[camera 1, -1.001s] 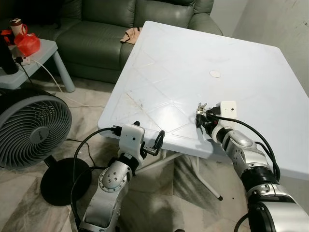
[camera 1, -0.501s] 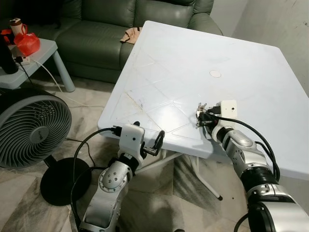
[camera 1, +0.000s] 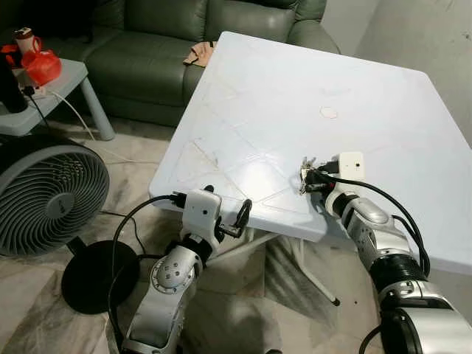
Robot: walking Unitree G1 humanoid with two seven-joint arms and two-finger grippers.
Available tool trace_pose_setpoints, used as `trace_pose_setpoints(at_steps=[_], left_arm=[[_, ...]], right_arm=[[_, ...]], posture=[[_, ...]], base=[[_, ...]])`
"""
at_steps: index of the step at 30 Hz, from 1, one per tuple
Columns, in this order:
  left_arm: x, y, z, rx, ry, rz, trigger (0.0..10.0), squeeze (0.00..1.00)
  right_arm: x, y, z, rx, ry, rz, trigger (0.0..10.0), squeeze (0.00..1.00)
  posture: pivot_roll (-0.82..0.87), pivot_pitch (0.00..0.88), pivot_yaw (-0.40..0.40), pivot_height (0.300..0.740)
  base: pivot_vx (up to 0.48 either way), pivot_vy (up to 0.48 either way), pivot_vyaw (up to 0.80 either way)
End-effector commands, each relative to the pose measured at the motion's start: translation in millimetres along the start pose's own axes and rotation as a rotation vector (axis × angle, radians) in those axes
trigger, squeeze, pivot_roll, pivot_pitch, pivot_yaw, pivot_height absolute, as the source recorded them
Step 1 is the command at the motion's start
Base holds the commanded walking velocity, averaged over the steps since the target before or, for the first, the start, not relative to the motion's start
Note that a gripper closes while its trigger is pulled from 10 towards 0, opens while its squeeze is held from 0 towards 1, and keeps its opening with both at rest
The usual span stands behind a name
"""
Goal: Hang keys on a hook
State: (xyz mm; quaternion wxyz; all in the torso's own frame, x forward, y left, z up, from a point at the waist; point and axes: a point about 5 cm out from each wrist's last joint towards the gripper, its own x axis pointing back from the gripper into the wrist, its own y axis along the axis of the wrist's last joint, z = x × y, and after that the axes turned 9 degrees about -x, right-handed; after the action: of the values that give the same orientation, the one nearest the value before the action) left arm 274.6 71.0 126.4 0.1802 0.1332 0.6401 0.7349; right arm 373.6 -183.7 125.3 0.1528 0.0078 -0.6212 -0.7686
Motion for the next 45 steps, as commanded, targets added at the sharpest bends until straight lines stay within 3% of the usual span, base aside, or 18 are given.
trace_pose_setpoints(at_steps=[1,7,13,21,22,24,25,26,28,29,30,31,32,33,36,37,40,45], left_arm=[[-0.6,2,-2.3,-0.005,-0.001,-0.004,10.0,0.00],[-9.7,8,7.6,-0.007,0.034,-0.028,10.0,0.00],[-29.7,27,34.2,-0.018,0.101,-0.088,10.0,0.00],[-51.4,55,65.4,-0.045,0.170,-0.162,10.0,0.00],[-54.4,59,69.1,-0.060,0.172,-0.173,10.0,0.00],[-56.8,61,71.5,-0.074,0.170,-0.184,10.0,0.00],[-58.3,62,73.5,-0.075,0.174,-0.188,10.0,0.00],[-59.5,64,75.7,-0.073,0.179,-0.193,10.0,0.00],[-60.6,64,76.4,-0.072,0.181,-0.194,10.0,0.00],[-62.0,63,76.6,-0.076,0.181,-0.194,10.0,0.00],[-63.0,64,76.3,-0.078,0.179,-0.201,10.0,0.00],[-63.0,64,76.3,-0.078,0.179,-0.201,10.0,0.00],[-63.6,63,75.4,-0.071,0.180,-0.206,10.0,0.00],[-63.9,62,73.9,-0.067,0.179,-0.209,10.0,0.00],[-64.8,61,69.4,-0.063,0.174,-0.215,10.0,0.00],[-64.8,61,69.4,-0.063,0.174,-0.215,10.0,0.00],[-64.7,59,67.9,-0.049,0.178,-0.219,10.0,0.00],[-63.7,57,66.8,-0.038,0.185,-0.223,10.0,0.00]], right_arm=[[1.6,9,-5.1,-0.015,-0.009,-0.040,0.0,0.00],[6.0,32,-3.0,-0.085,0.072,-0.184,0.0,0.00],[17.6,63,6.8,-0.078,0.161,-0.395,0.0,0.00],[36.7,83,17.7,-0.103,0.175,-0.541,0.0,0.00],[39.8,82,20.3,-0.105,0.172,-0.535,3.6,0.00],[42.8,82,22.7,-0.119,0.177,-0.526,3.6,0.00],[43.2,78,24.1,-0.089,0.176,-0.485,6.4,0.00],[45.2,76,24.8,-0.089,0.154,-0.485,7.2,0.00],[46.7,73,25.6,-0.117,0.164,-0.448,7.5,0.00],[47.5,67,26.6,-0.095,0.182,-0.376,10.0,0.00],[50.2,66,28.0,0.060,0.187,-0.359,10.0,0.00],[50.2,66,28.0,0.060,0.187,-0.359,10.0,0.00],[55.5,60,34.0,0.395,0.258,-0.273,10.0,0.00],[59.7,57,36.1,0.565,0.323,-0.206,10.0,0.00],[67.3,59,31.8,0.782,0.419,-0.080,10.0,0.00],[67.3,59,31.8,0.782,0.419,-0.080,10.0,0.00],[80.9,57,13.6,1.135,0.506,0.147,10.0,0.00],[92.0,59,2.0,1.130,0.555,0.303,10.0,0.00]], posture=[[0.06,0.155,-0.115,0.711],[0.06,0.139,-0.114,0.711],[0.06,0.100,-0.107,0.711],[0.05,0.053,-0.104,0.711],[0.05,0.037,-0.103,0.711],[0.05,0.037,-0.103,0.711],[0.04,0.024,-0.103,0.711],[0.04,0.024,-0.103,0.711],[0.04,0.012,-0.102,0.711],[0.04,0.004,-0.102,0.711],[0.04,0.000,-0.104,0.711],[0.04,0.000,-0.104,0.711],[0.03,0.000,-0.106,0.711],[0.03,0.000,-0.108,0.711],[0.02,0.000,-0.121,0.711],[0.02,0.000,-0.121,0.711],[0.00,0.003,-0.136,0.711],[0.00,0.008,-0.146,0.711]], base=[[0.000,0.000,0.00],[0.000,0.000,0.00],[0.000,0.000,0.00],[0.000,0.000,0.00],[0.000,0.000,0.00],[0.000,0.000,0.00],[0.000,0.000,0.00],[0.000,0.000,0.00],[0.000,0.000,0.00],[0.000,0.000,0.00],[0.000,0.000,0.00],[0.000,0.000,0.00],[0.000,0.000,0.00],[0.000,0.000,0.00],[0.000,0.000,0.00],[0.000,0.000,0.00],[0.000,0.000,0.00],[0.000,0.000,0.00]])
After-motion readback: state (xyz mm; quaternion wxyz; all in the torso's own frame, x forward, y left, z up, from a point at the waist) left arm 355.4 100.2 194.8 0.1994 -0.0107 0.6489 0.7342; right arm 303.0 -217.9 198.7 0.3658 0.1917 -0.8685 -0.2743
